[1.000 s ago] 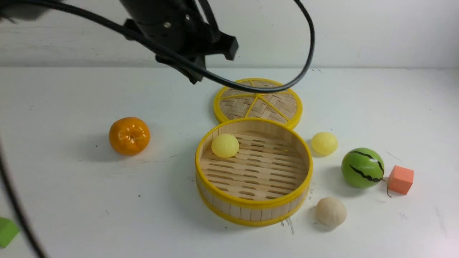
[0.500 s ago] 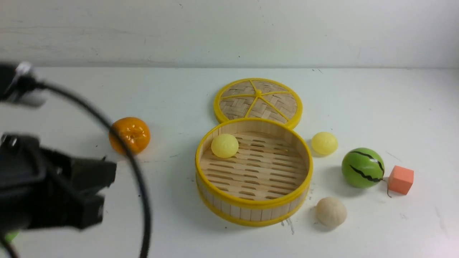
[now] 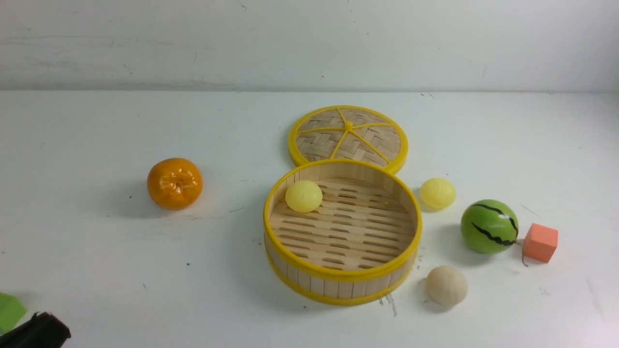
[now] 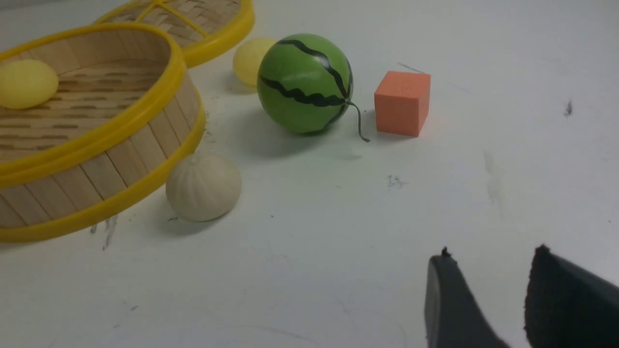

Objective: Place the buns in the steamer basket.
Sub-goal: Use the right arm to grab a steamed stuffed bun

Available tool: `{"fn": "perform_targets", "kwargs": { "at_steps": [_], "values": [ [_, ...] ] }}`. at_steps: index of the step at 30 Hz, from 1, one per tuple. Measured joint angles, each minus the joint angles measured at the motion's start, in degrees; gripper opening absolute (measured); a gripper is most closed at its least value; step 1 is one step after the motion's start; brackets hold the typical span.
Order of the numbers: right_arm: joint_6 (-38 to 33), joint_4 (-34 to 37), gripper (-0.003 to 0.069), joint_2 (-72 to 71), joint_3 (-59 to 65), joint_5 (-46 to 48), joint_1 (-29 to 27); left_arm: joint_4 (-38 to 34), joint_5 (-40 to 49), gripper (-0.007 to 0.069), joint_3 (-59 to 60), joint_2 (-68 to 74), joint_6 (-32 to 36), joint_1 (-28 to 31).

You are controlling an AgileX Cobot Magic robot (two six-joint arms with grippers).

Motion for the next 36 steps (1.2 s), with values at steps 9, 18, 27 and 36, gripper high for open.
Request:
{"fn": "perform_targets", "kwargs": {
  "at_steps": [9, 18, 27, 36],
  "values": [
    [1.9, 1.3, 0.0239, 0.0, 0.3, -2.4, 0.0, -0.8, 7.0, -0.0013, 0.2, 0.3, 0.0, 0.0],
    [14.2, 18.5, 0.0213, 0.0, 0.1, -17.6, 0.0, -0.9, 12.0, -0.0013, 0.2, 0.3, 0.0, 0.0],
    [-1.4, 16.8, 0.0123, 28.6, -28.3, 19.2, 3.1, -1.0, 13.0, -0.0013, 0.2, 0.3, 0.0, 0.0],
    [-8.9, 15.5, 0.0122, 65.5, -47.9, 29.4, 4.4, -1.0, 13.1, -0.0012, 0.2, 0.3, 0.0, 0.0]
  ]
}}
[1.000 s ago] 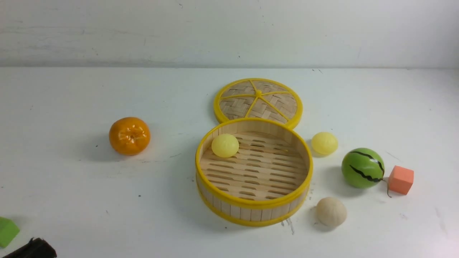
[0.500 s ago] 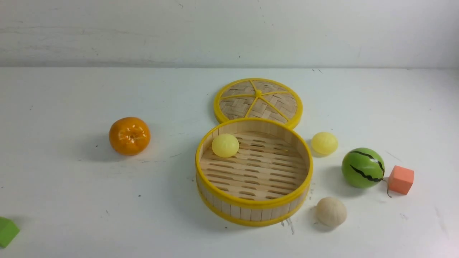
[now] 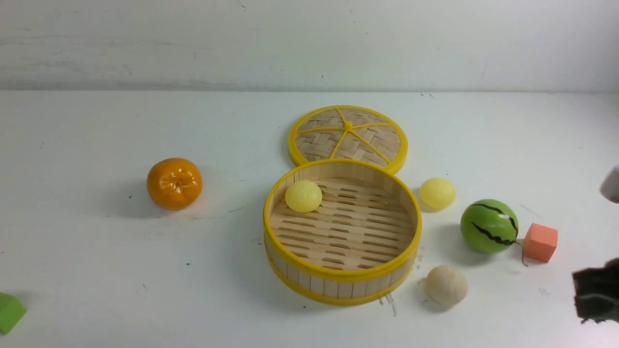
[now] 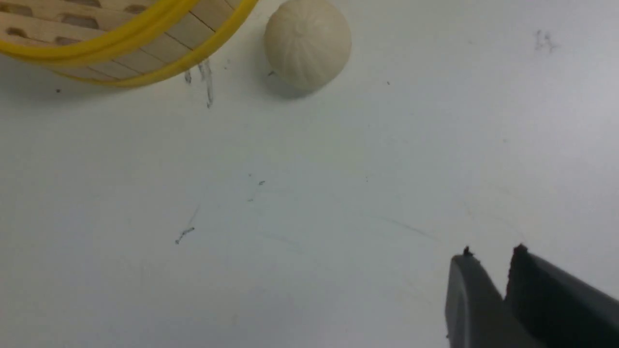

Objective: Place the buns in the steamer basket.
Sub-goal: Use the right arm to grab a steamed stuffed bun

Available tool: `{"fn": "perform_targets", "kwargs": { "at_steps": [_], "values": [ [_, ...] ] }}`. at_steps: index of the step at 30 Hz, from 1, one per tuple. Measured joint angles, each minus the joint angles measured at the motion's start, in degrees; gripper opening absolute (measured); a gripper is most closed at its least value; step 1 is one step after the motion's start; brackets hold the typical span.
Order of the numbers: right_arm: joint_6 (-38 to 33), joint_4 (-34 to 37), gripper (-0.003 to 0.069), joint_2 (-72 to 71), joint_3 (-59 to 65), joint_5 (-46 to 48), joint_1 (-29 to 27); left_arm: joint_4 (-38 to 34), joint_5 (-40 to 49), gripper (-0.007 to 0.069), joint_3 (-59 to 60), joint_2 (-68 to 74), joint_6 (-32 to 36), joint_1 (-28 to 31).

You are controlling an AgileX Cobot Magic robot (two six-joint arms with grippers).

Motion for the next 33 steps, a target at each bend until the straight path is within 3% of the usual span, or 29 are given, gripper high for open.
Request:
{"fn": "perform_targets", "kwargs": {
  "at_steps": [8, 23, 33],
  "values": [
    [-1.2, -1.4, 0.0126, 20.7, -11.9, -2.0, 10.4, 0.0, 0.0, -0.0010, 0.0, 0.0, 0.0, 0.0],
    [-1.2, -2.8, 0.0242, 38.5, -21.9, -6.5, 10.3, 0.0, 0.0, -0.0002, 0.0, 0.0, 0.0, 0.0],
    [-1.1, -3.7, 0.0237, 40.2, -21.9, -8.6, 10.3, 0.0, 0.0, 0.0004, 0.0, 0.0, 0.0, 0.0]
  ]
}}
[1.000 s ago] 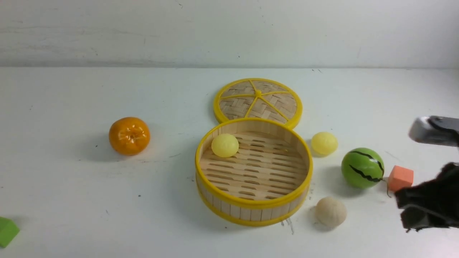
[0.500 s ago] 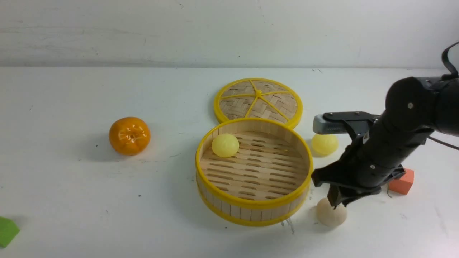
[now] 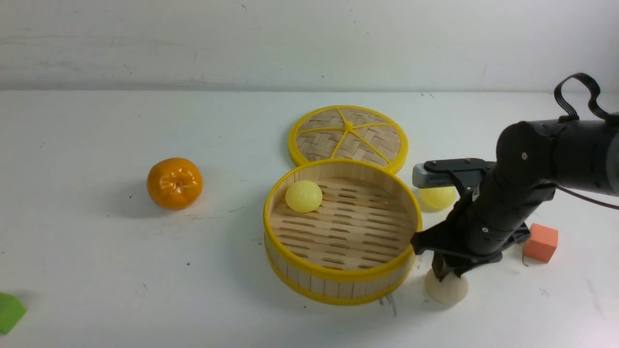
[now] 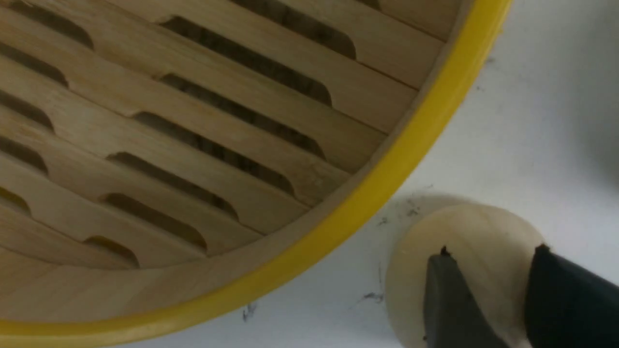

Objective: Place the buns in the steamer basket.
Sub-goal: Use the right arm to grab a steamed stuffed bun, then use the right arm to put the steamed stuffed bun into the steamer

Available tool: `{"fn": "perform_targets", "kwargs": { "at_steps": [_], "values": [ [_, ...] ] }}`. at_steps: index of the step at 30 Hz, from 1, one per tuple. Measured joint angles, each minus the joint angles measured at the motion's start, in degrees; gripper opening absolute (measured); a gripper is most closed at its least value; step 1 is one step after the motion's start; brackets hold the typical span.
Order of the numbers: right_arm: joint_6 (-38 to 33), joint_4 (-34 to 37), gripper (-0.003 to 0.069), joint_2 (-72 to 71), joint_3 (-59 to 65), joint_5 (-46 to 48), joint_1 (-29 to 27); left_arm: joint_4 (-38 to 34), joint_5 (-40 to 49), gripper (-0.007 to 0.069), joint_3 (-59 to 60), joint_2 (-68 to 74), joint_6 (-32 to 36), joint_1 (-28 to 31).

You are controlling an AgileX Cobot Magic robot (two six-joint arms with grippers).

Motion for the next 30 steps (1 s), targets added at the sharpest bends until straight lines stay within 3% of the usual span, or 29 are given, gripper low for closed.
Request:
{"fn": "perform_targets", "kwargs": {
  "at_steps": [5, 8, 9, 12, 21, 30],
  "values": [
    [0.0, 0.0, 0.0185, 0.0, 0.0, 0.1, 0.0, 0.0, 0.0, 0.0006, 0.0, 0.0, 0.0, 0.0],
    [-0.1, 0.0, 0.0097, 0.0, 0.0, 0.9, 0.0, 0.0, 0.0, 0.0009, 0.0, 0.0, 0.0, 0.0],
    [-0.8, 0.0, 0.0034, 0.0, -0.1, 1.5, 0.0, 0.0, 0.0, 0.0011, 0.0, 0.0, 0.0, 0.0],
    [-0.8, 0.0, 0.0001, -0.9, -0.3, 2.7, 0.0, 0.0, 0.0, 0.0015, 0.0, 0.0, 0.0, 0.0],
    [-4.0, 4.2, 0.0008, -9.0, -8.3, 6.1, 4.0, 0.0, 0.0, 0.0022, 0.0, 0.0, 0.0, 0.0],
    [-4.6, 5.9, 0.0033, 3.9, -14.8, -0.3, 6.4, 0.0, 0.0, 0.0030, 0.0, 0.0, 0.0, 0.0]
  ]
}}
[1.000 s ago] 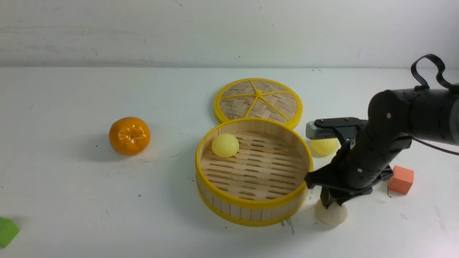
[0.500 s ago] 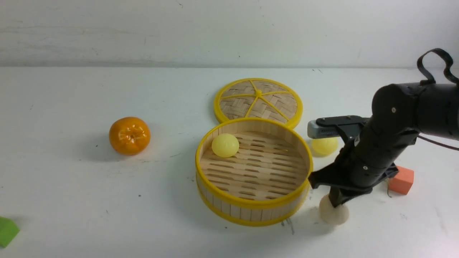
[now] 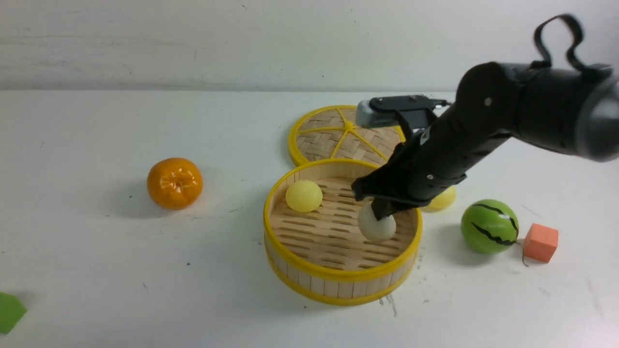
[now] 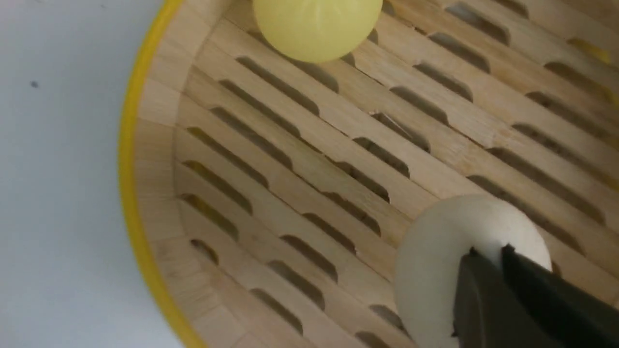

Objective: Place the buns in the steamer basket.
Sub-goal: Use the right arm to put the steamed stuffed bun into the steamer, then use the right arm to grab a steamed stuffed bun

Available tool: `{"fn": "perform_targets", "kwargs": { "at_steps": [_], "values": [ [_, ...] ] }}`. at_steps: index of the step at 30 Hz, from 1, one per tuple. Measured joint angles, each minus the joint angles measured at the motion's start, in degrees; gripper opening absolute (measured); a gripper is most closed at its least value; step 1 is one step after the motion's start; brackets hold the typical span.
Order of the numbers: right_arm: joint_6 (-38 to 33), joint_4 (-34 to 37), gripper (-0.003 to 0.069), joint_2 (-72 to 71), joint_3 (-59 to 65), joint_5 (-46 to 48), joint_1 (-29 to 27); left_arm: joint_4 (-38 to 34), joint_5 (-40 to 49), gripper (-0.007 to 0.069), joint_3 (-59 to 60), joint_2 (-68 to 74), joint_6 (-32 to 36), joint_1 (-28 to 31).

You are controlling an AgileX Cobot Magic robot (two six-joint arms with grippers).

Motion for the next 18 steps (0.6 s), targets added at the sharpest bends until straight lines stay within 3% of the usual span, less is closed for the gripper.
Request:
{"fn": "perform_targets", "kwargs": {
  "at_steps": [3, 6, 7, 10, 12, 15, 18],
  "values": [
    [0.8, -0.4, 0.0090, 3.0, -1.3, 1.2, 0.1, 0.0, 0.0, 0.0034, 0.0, 0.0, 0.0, 0.0],
    [1.2, -0.6, 0.0212, 3.7, -3.2, 2.0, 0.1, 0.0, 0.0, 0.0036, 0.0, 0.0, 0.0, 0.0],
    [1.2, -0.6, 0.0222, 3.7, -3.3, 2.1, 0.1, 0.0, 0.0, 0.0036, 0.0, 0.0, 0.0, 0.0],
    [1.9, -2.1, 0.0379, 2.8, -7.0, 4.4, 0.1, 0.0, 0.0, 0.0038, 0.0, 0.0, 0.0, 0.0],
    [3.5, -4.0, 0.0439, 1.7, -9.4, 6.7, -0.6, 0.0, 0.0, 0.0038, 0.0, 0.0, 0.0, 0.0],
    [6.7, -8.8, 0.0450, 0.8, -11.7, 8.2, -2.9, 0.0, 0.0, 0.0039, 0.0, 0.0, 0.0, 0.0],
    [9.7, -13.0, 0.0407, 1.4, -12.0, 8.7, -7.5, 0.0, 0.0, 0.0043, 0.0, 0.0, 0.0, 0.0]
  ]
}}
